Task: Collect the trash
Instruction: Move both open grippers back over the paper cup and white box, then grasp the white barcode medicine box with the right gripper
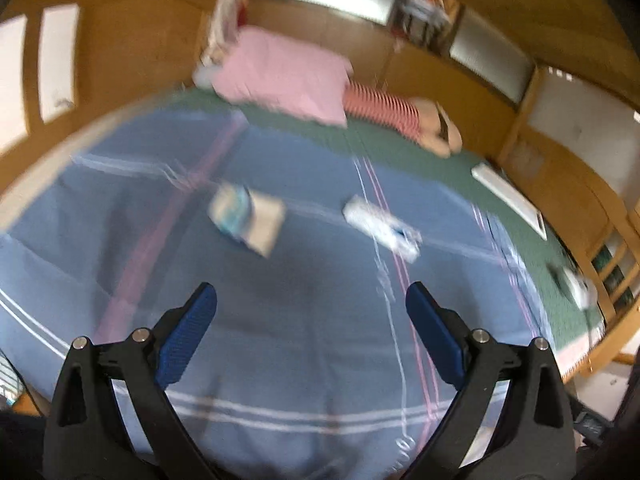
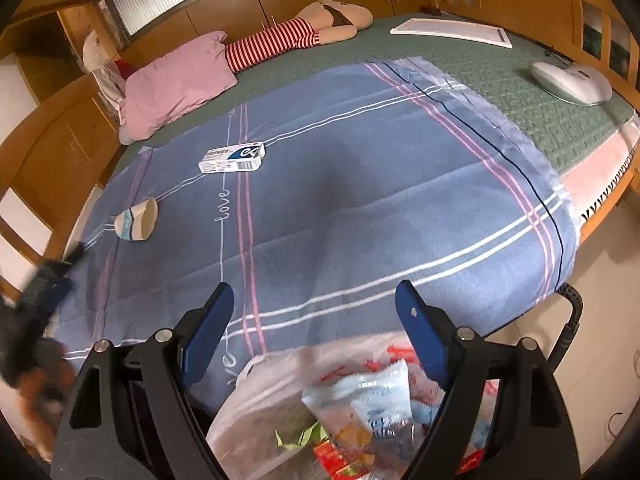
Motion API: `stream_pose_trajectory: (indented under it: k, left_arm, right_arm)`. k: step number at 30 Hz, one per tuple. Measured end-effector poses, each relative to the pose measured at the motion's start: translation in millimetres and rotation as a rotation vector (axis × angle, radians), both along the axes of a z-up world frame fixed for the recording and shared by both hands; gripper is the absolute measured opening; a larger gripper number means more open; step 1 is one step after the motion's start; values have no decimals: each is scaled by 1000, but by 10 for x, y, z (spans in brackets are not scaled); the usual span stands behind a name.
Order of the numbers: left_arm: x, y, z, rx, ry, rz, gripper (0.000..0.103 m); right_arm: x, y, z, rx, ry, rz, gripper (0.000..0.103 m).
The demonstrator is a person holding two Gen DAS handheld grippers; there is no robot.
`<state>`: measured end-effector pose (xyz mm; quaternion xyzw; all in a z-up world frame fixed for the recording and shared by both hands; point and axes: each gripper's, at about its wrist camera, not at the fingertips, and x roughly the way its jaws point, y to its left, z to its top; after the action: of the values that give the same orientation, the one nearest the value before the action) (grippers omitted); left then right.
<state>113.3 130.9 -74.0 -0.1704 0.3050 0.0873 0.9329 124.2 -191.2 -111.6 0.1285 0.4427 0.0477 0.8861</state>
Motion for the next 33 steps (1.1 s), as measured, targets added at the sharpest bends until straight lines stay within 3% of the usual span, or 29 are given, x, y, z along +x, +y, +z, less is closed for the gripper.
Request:
stream_pose_trajectory:
  k: [4,8,10,11,13,14,18,22,23,24,25,26,28,32,33]
  left_arm:
    - [-77,660,350,-6,-22,125,99]
    - [-165,1264,193,-24,48,251,99]
    - [-238,1636,-42,-106,123,354,99]
    - [-318,1914,-209,-216,162,438,99]
    - [-419,2177,-346,-335,165,491,99]
    - [-450,2266,-418,-369,176,503,99]
    - [-379,2192,-493,-314,220,442,99]
    - [-239,2118,-601,-315,253,393,99]
    - [-216,2112,-611,-319,260,394,99]
    - [-196,2118,-636,-324,265,400,99]
    - [-201,2132,-655,-329,266,416,99]
    - [-215,2141,-663,-333,263,432,99]
    - [-234,2172,-703,-348,259,464,99]
    - [-254,2207,-785,-386,258,475,99]
    - [-238,2203,-799,-388,261,468,99]
  right_arm:
    - [366,393,20,-25,11,48,81]
    - [803,1108,-32,-34,21,166,81]
    - [1100,1606,-88,-33,26,234,81]
    - [1213,1788,-106,-27,30,259,81]
    - [1523,2257,-200,0,57,318,81]
    - [1624,2412,-236,10,65,332,81]
    - [2102,3060,-443,8,109,380,81]
    - [2359,3539,-721,-89,164,426,81]
    - [2359,3553,-751,-35,160,437,81]
    - [2337,3541,-765,18,167,456,74]
    - [2291,3538,-789,67,193,493,53]
    - [2247,3528,-791,100,205,518,51]
    - [2119,3526,-784,158,245,605,25]
    - [1690,3434,-706,209,282,779,23]
    - [1592,3435,-710,193,298,820,30]
